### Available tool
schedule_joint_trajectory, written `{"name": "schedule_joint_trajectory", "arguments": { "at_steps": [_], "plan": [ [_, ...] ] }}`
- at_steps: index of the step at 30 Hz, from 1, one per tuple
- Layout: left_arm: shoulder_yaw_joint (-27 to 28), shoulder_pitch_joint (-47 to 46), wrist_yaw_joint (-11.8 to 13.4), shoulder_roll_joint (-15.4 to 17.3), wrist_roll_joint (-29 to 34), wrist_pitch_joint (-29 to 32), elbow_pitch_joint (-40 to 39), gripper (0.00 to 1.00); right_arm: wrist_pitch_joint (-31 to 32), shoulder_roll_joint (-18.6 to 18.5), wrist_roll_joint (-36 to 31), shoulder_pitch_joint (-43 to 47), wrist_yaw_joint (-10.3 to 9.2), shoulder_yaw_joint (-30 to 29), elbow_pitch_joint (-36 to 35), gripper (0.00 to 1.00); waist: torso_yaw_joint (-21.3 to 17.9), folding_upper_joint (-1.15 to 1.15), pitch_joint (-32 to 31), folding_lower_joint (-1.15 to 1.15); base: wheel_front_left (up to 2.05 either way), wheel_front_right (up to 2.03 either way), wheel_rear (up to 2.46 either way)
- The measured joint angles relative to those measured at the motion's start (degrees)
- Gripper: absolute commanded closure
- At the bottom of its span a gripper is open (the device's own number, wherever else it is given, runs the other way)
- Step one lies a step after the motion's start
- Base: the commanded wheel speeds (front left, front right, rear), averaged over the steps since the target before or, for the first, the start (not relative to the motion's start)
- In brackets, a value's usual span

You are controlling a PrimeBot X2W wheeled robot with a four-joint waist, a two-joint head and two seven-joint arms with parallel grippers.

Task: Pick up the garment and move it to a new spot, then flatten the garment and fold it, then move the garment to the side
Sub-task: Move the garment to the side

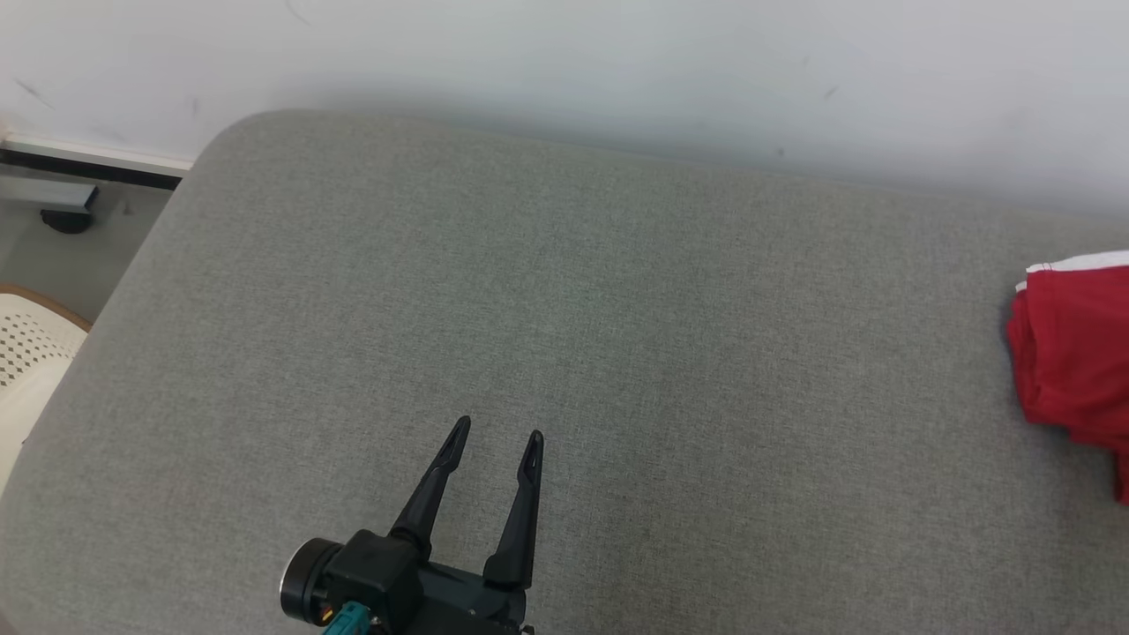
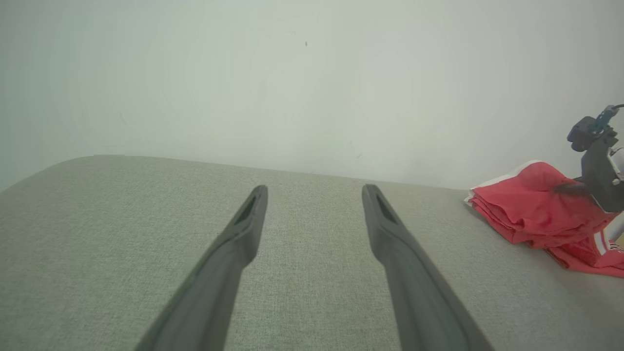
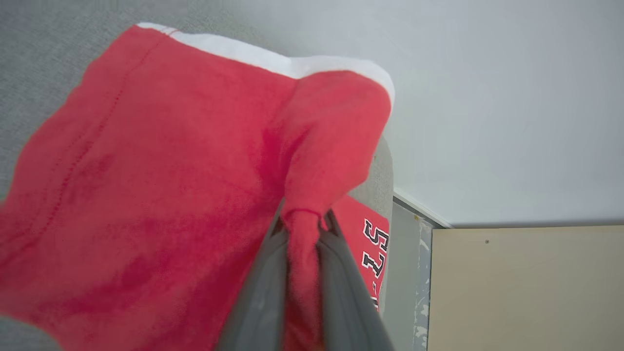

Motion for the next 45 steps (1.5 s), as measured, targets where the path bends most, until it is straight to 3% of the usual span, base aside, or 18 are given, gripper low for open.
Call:
{"name": "schedule_joint_trajectory", "arguments": {
  "at_steps": [6,11,18,22,23,24,34,40,45],
  "plan": [
    [-0.02,-0.05,0.20,0.45,0.00,0.26,-0.42,0.00,-1.16,-2.33,8.83,-1.05,0.00,6.26,-2.75,1.00,-0.65,0.00,0.30,0.00,0.00,0.00,0.00],
    [0.18,0.29,0.68,1.08,-0.25,0.45,-0.73,0.00,5.35,-5.01,17.08,1.25,0.00,13.15,-8.45,1.00,-1.01,0.00,-0.46,0.00,0.00,0.00,0.00],
    [-0.63,1.01,0.69,1.45,-0.34,1.27,-1.66,0.00,14.45,-16.14,27.94,6.77,0.01,20.60,-22.79,1.00,-2.08,0.00,-0.43,-0.01,0.00,0.00,0.00],
    [-0.97,0.93,0.68,1.83,-0.27,1.76,-2.18,0.00,13.79,-20.74,27.80,8.15,0.01,19.71,-27.53,1.00,-2.16,0.00,0.72,0.00,0.00,0.00,0.00],
    [-1.04,0.93,0.68,1.91,-0.22,1.92,-2.32,0.00,12.71,-21.36,26.99,8.15,0.01,18.50,-28.00,0.27,-2.16,0.00,1.04,-0.01,0.00,0.00,0.00],
    [-1.10,0.91,0.68,1.93,-0.21,1.94,-2.44,0.00,11.90,-21.53,26.24,8.20,0.00,17.13,-28.03,0.00,-2.14,0.00,1.39,-0.01,0.00,0.00,0.00],
    [-1.36,0.04,0.79,2.00,-0.04,2.16,-2.27,0.00,10.92,-14.54,17.46,12.85,0.01,3.42,-26.86,0.00,-1.45,0.00,3.02,0.00,0.00,0.00,0.00],
    [-1.29,0.04,0.85,1.87,-0.38,1.56,-1.66,0.00,11.66,-9.93,14.97,15.23,0.00,-5.50,-30.04,0.00,-1.80,0.00,1.43,0.00,0.00,0.00,0.00],
    [-0.77,0.47,1.20,1.85,-0.74,0.87,-0.70,0.00,11.92,-4.52,13.08,22.48,0.01,-11.70,-37.38,0.00,-2.42,0.00,-1.25,0.00,0.00,0.00,0.00]
  ]
}}
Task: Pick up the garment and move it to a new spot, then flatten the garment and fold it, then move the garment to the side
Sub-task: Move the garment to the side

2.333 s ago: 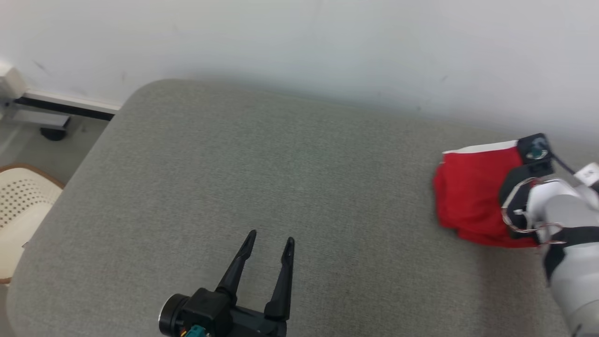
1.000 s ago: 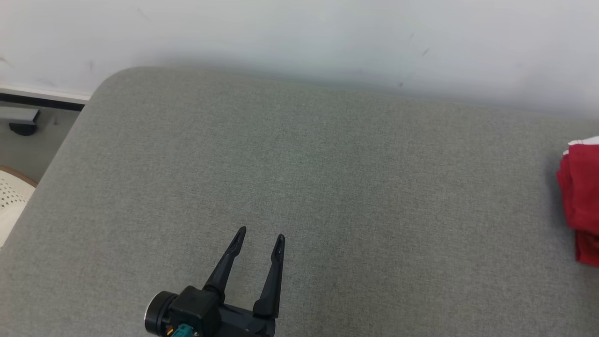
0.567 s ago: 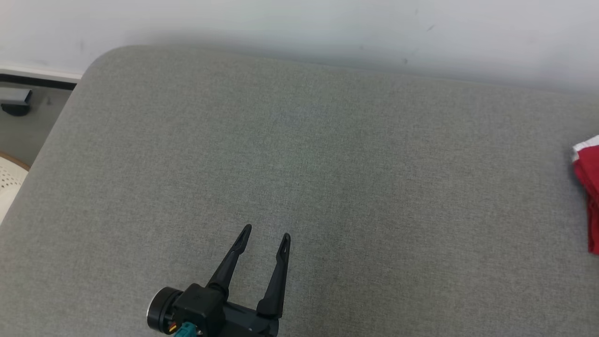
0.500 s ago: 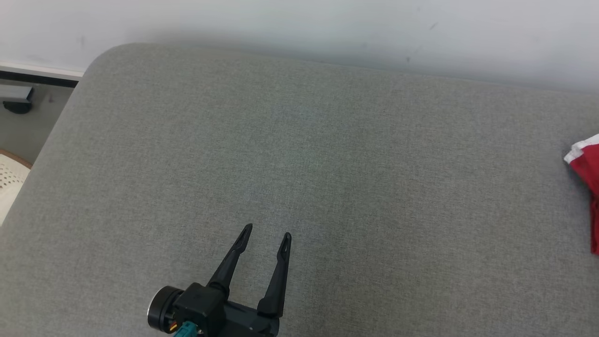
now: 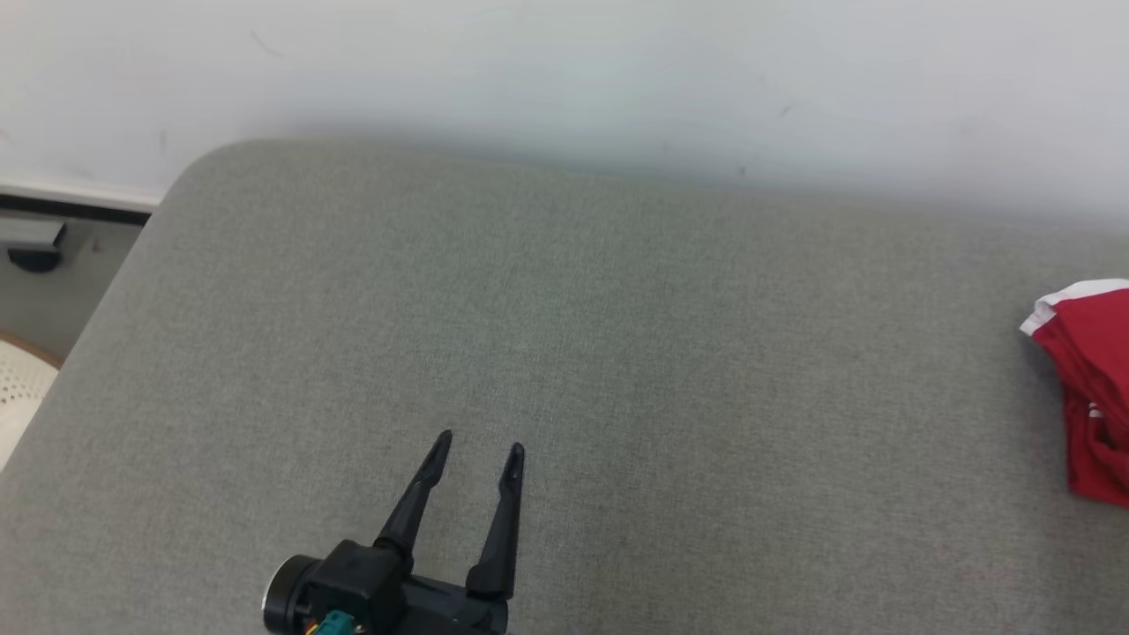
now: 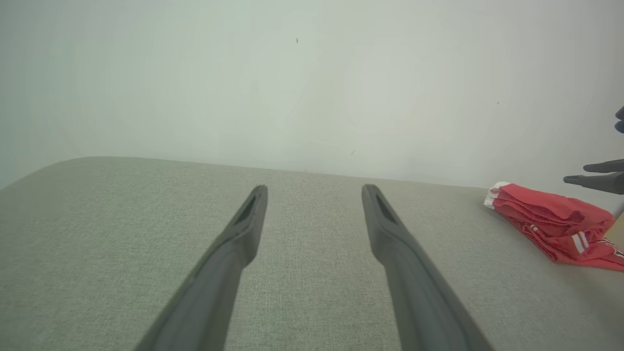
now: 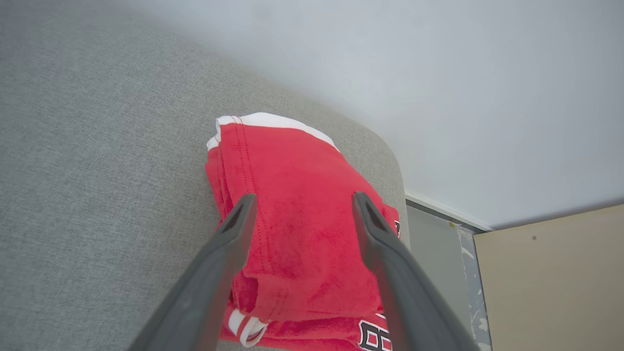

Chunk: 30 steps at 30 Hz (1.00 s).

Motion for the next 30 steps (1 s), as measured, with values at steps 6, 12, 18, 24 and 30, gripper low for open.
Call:
{"name": "schedule_joint_trajectory", "arguments": {
  "at_steps": [6,12,18,24,30],
  "plan": [
    [2.22,1.92,1.10,-0.29,-0.97,-1.05,1.23,0.00,0.49,5.67,-0.29,9.40,-0.01,-6.50,-9.99,0.00,-1.36,0.00,-3.77,0.00,0.00,0.00,0.00],
    [5.89,3.82,2.40,-0.24,-1.38,-1.81,3.09,0.00,-4.21,13.32,0.37,15.99,-0.01,-14.33,-19.34,0.00,-3.09,-0.01,-7.27,-0.01,0.00,0.00,0.00],
    [12.40,6.10,1.51,-2.32,-2.90,-1.99,4.71,0.00,-12.87,27.20,0.45,21.98,-0.02,-18.27,-29.69,0.00,-5.66,-0.01,-10.15,-0.01,0.00,0.00,0.00],
    [16.97,7.43,-0.26,-4.53,-1.31,-1.98,7.49,0.00,-21.40,33.94,0.52,27.89,-0.01,-17.14,-33.61,0.00,-6.97,-0.01,-12.09,-0.01,0.00,0.00,0.00],
    [20.98,8.89,-2.07,-5.46,1.03,-1.99,9.58,0.00,-26.68,36.17,1.15,31.71,-0.01,-16.84,-32.30,0.00,-8.53,-0.01,-13.21,-0.01,0.00,0.00,0.00]
  ]
}}
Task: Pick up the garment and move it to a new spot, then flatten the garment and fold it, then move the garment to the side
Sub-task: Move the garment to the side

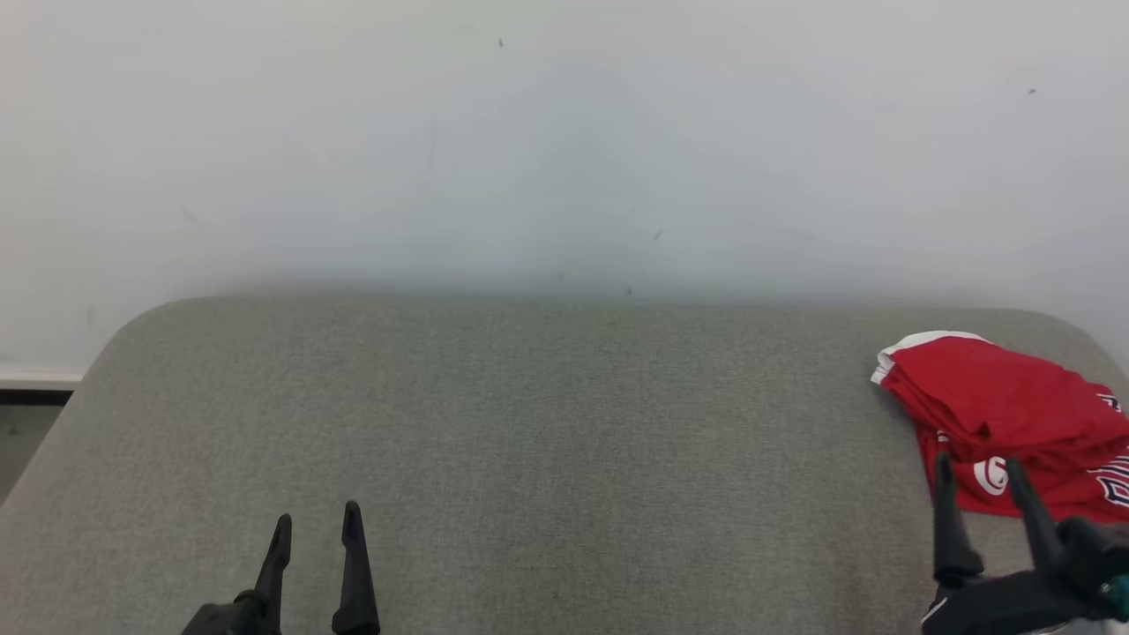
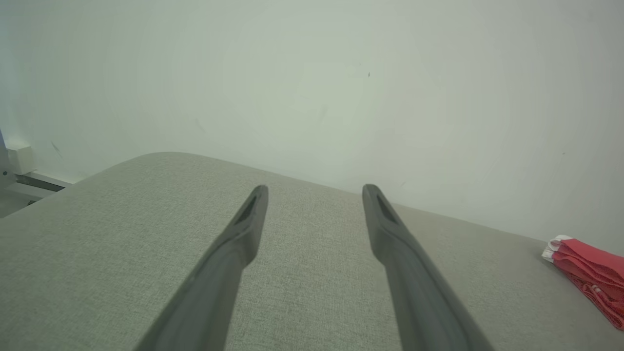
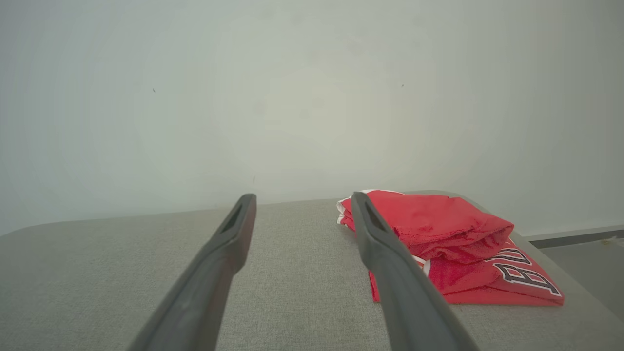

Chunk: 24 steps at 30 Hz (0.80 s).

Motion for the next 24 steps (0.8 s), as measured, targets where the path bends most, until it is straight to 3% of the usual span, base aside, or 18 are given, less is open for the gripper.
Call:
{"name": "schedule_joint_trajectory", "arguments": {
  "at_steps": [12,24],
  "plan": [
    [3.39,1.69,-5.58,-0.79,6.24,0.00,1.72,0.00,-3.90,0.58,-2.45,2.09,-0.01,5.58,4.25,0.00,-2.73,0.00,-0.99,0.00,0.00,0.00,0.00],
    [5.80,1.75,-7.45,-2.21,8.05,0.00,2.97,0.00,-4.55,0.60,-1.81,2.15,-0.01,6.26,5.16,0.00,-2.93,0.00,-0.57,0.01,0.00,0.00,0.00]
  ]
}}
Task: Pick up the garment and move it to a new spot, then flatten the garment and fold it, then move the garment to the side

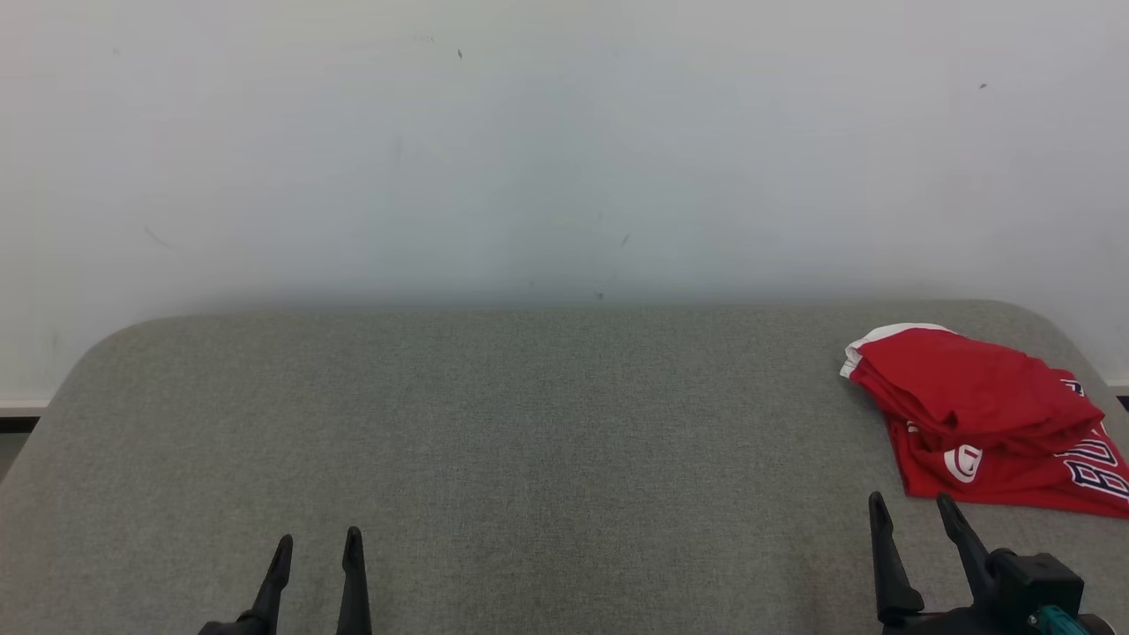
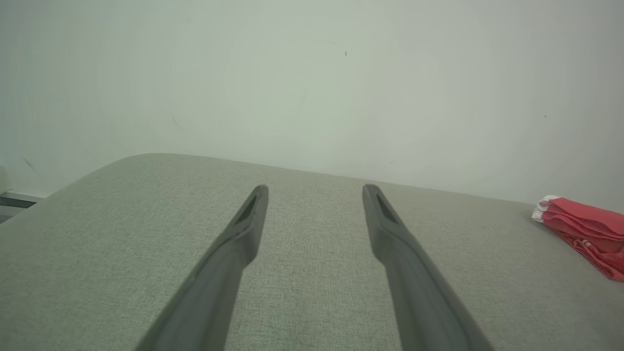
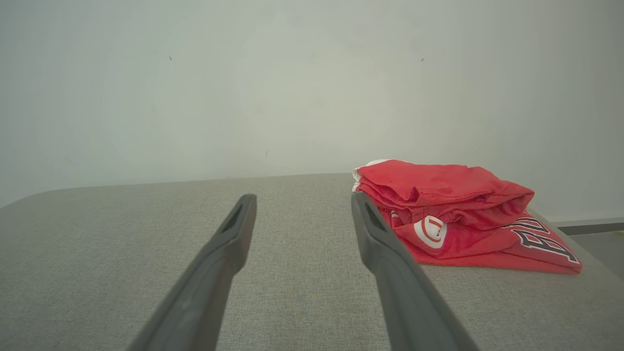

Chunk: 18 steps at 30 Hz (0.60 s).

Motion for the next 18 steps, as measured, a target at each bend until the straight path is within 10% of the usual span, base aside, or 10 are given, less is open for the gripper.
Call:
{"name": "schedule_joint_trajectory", "arguments": {
  "at_steps": [11,12,18],
  "plan": [
    [0.77,-0.06,-1.01,-0.47,1.23,0.00,0.30,0.00,-0.01,0.01,0.71,-0.04,0.00,0.45,0.55,0.00,0.37,0.00,0.12,0.00,0.00,0.00,0.00],
    [0.76,0.00,-1.07,-0.48,1.49,0.01,0.44,1.00,0.00,0.03,0.73,0.05,0.01,0.45,0.75,1.00,0.40,0.00,0.12,0.01,0.00,0.00,0.00],
    [0.74,1.71,-1.08,-0.49,0.65,0.90,3.35,1.00,0.89,0.23,1.71,1.83,0.00,0.14,3.93,1.00,0.39,0.00,0.23,0.00,0.00,0.00,0.00]
  ]
}}
